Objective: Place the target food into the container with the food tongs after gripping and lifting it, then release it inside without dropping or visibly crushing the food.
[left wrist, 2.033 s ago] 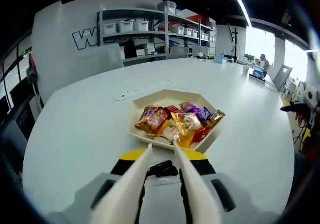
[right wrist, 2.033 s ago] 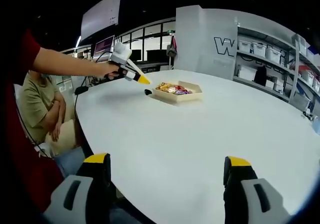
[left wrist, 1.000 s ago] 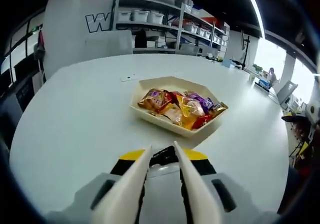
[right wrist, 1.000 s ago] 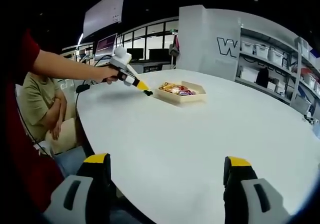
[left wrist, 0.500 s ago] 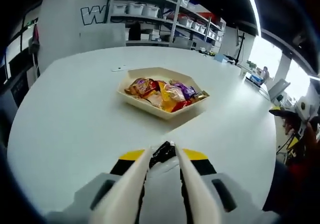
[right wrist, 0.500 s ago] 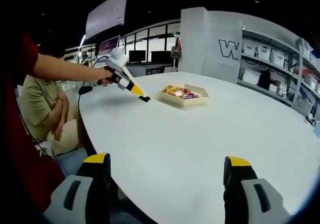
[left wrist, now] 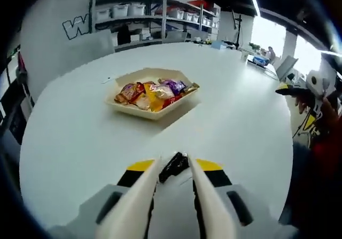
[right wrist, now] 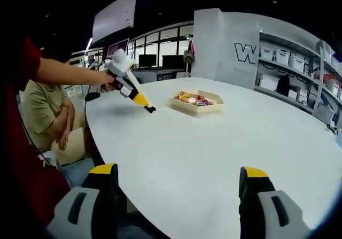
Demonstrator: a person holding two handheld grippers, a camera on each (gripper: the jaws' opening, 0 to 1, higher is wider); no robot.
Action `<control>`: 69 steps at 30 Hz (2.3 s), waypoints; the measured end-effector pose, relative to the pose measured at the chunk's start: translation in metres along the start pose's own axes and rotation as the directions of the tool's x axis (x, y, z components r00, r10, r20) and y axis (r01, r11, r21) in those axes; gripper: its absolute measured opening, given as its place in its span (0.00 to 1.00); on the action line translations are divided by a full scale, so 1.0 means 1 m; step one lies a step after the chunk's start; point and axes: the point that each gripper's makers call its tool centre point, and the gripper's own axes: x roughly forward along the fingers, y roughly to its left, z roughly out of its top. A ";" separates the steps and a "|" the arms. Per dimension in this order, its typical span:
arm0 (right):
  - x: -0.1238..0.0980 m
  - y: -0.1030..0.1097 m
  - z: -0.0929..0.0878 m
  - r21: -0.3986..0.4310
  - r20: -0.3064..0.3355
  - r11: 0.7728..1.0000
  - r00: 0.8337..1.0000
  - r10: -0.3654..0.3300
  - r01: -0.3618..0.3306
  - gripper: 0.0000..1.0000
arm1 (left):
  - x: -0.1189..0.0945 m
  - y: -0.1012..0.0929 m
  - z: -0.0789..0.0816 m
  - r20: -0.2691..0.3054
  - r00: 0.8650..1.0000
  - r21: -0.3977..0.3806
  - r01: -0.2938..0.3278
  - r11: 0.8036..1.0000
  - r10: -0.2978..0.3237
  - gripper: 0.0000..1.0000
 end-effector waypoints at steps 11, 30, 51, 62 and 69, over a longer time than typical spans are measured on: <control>-0.001 -0.004 -0.002 0.006 -0.004 1.000 1.000 -0.009 0.009 0.93 | 0.008 -0.001 -0.006 -0.022 0.996 0.134 0.091 0.987 -0.089 0.27; 0.004 -0.002 -0.004 0.003 -0.018 1.000 1.000 -0.008 0.008 0.93 | 0.020 -0.002 -0.007 -0.030 0.998 0.035 0.058 0.998 -0.056 0.17; -0.001 -0.003 -0.003 0.008 0.001 1.000 1.000 -0.012 0.012 0.93 | 0.003 -0.005 0.016 0.030 0.999 -0.062 0.030 0.998 -0.028 0.19; -0.003 -0.005 0.002 0.011 0.018 1.000 1.000 -0.015 0.015 0.93 | -0.002 -0.001 0.052 0.075 0.997 -0.054 0.027 0.998 -0.023 0.19; -0.007 -0.012 0.007 0.028 0.047 0.999 0.998 -0.035 0.034 0.99 | 0.002 0.002 0.071 0.094 0.995 -0.045 0.024 0.999 -0.019 0.19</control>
